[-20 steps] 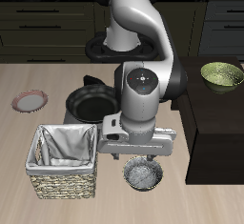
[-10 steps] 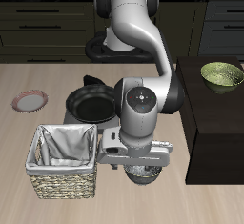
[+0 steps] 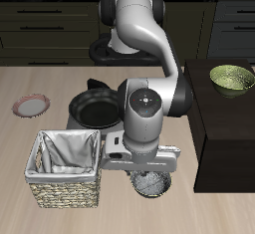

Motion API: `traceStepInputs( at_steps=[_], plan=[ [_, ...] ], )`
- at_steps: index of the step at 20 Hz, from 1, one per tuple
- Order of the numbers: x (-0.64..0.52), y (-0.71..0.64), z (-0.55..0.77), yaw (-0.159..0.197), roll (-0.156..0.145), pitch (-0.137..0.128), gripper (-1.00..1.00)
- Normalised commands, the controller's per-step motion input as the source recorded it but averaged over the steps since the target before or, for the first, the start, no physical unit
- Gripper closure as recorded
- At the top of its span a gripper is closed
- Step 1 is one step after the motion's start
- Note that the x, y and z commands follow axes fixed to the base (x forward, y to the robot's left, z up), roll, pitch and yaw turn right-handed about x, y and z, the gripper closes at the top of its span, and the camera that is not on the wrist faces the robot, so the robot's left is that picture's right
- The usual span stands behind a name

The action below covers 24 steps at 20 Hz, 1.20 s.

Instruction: Place the black bowl in the basket

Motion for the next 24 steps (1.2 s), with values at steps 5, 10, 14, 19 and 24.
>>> traceStepInputs(
  at_steps=[5, 10, 14, 19, 24],
  plan=[
    [-0.01, -0.03, 0.13, -0.009, 0.007, -0.013, 1.00],
    [-0.12, 0.04, 0.40, 0.004, 0.029, -0.058, 1.00],
    [-0.07, -0.03, 0.46, -0.007, -0.006, -0.056, 1.00],
    [-0.11, -0.04, 0.35, 0.001, 0.003, -0.041, 1.00],
    [-0.12, -0.15, 0.46, 0.024, -0.013, -0.063, 1.00]
  ],
)
